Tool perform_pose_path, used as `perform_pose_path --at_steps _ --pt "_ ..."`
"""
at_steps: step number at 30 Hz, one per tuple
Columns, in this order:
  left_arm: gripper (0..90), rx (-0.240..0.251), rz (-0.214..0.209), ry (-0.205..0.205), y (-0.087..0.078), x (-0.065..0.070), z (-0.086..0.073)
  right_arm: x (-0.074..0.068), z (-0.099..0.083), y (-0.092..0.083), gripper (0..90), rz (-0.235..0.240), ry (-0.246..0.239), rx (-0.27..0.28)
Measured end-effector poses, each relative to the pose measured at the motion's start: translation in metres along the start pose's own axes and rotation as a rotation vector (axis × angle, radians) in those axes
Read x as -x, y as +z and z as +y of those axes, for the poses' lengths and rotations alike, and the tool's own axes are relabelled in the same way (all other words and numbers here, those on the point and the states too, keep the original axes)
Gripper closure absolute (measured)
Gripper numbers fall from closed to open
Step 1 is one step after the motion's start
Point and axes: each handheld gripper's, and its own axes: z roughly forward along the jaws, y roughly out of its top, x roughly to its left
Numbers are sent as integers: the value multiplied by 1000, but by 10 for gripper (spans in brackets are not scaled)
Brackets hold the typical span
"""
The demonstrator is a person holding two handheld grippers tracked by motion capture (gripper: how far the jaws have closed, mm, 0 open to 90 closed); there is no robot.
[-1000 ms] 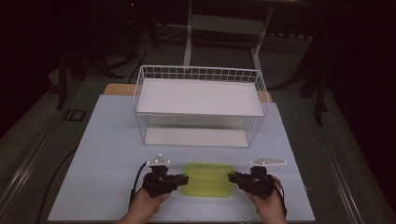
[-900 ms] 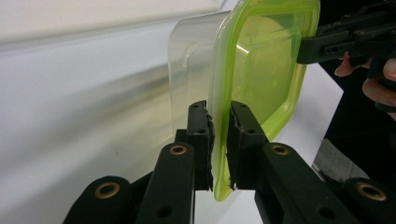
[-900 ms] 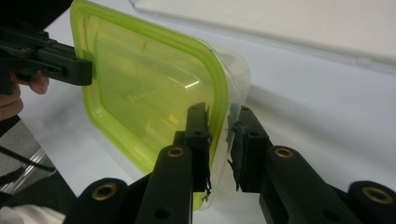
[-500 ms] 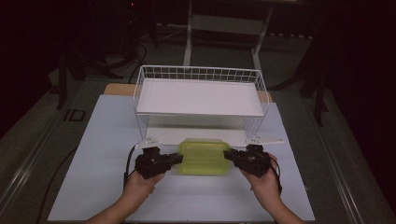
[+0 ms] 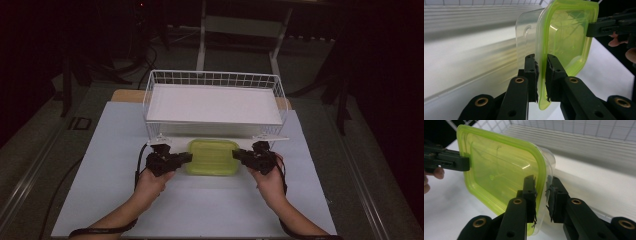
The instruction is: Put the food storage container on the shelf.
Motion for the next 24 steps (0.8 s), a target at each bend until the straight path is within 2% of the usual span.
perform_pose_path --at_steps 5,7,13,16,18,24 --pt "813 -5 9 -3 8 -6 -2 5 -1 8 779 -15 2 0" --pt "813 -9 22 -3 15 -13 -1 10 -3 18 777 -31 -3 0" --pt "812 -7 41 -11 22 -20 1 14 -1 29 775 -60 -20 19" --pt "811 -10 53 -29 26 -23 3 16 0 35 775 -85 -30 21" --pt "810 -12 49 -39 27 -27 4 18 1 37 776 -78 -12 29" --pt "800 21 47 -31 30 -29 2 17 0 40 765 -95 -25 56"
